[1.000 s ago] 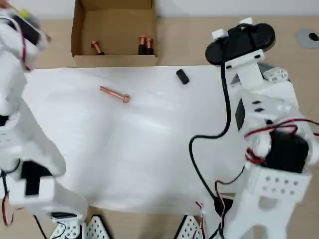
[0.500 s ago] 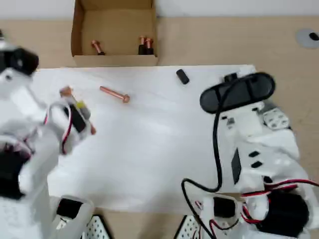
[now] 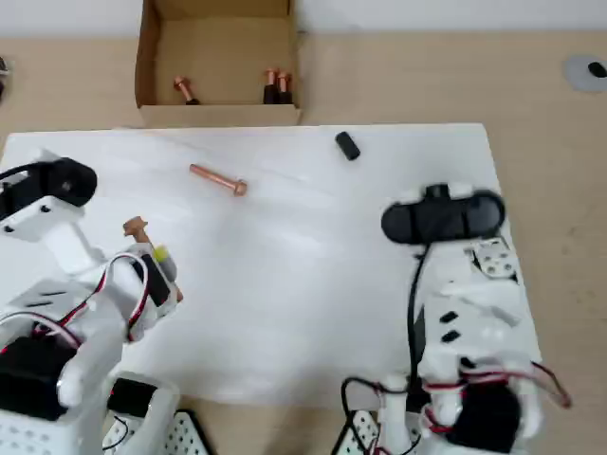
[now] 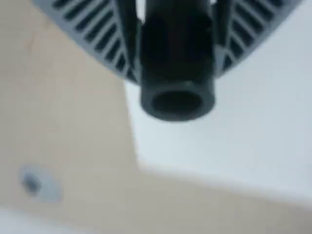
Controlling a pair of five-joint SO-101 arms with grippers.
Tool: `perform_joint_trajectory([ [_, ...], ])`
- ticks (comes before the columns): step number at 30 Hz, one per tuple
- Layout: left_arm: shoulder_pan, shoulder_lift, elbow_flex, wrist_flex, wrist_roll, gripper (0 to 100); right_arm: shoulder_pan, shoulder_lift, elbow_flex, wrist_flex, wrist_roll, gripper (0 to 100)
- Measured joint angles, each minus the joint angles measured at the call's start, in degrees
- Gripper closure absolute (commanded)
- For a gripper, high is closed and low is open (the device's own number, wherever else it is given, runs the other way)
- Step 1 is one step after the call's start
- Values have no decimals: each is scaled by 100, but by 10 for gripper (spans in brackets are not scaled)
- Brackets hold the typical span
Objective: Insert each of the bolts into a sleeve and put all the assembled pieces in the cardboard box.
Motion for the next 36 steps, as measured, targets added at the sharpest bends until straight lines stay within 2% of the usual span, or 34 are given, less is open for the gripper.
perform_joint_trajectory([
  [5,0,-598,923,-976,0,991,0,-1275,1495,-1503,-352,986],
  [9,0,-1574,1952,-1705,-26,991,0,-1363,2321,-2338,-378,986],
  [14,0,-3411,3209,-2303,-35,991,-9,-1363,3086,-3323,-387,986],
  [18,0,-3824,3473,-2716,-35,991,-536,-1363,3938,-3991,-387,986],
  [24,281,-3938,4202,-3921,-35,991,-1908,-1363,4141,-4246,-413,986],
  [30,281,-3956,4923,-5415,-633,991,-2391,-1363,4149,-4264,-466,986],
  [36,352,-3956,5609,-7218,-1020,991,-2725,-1363,4149,-4264,-985,986],
])
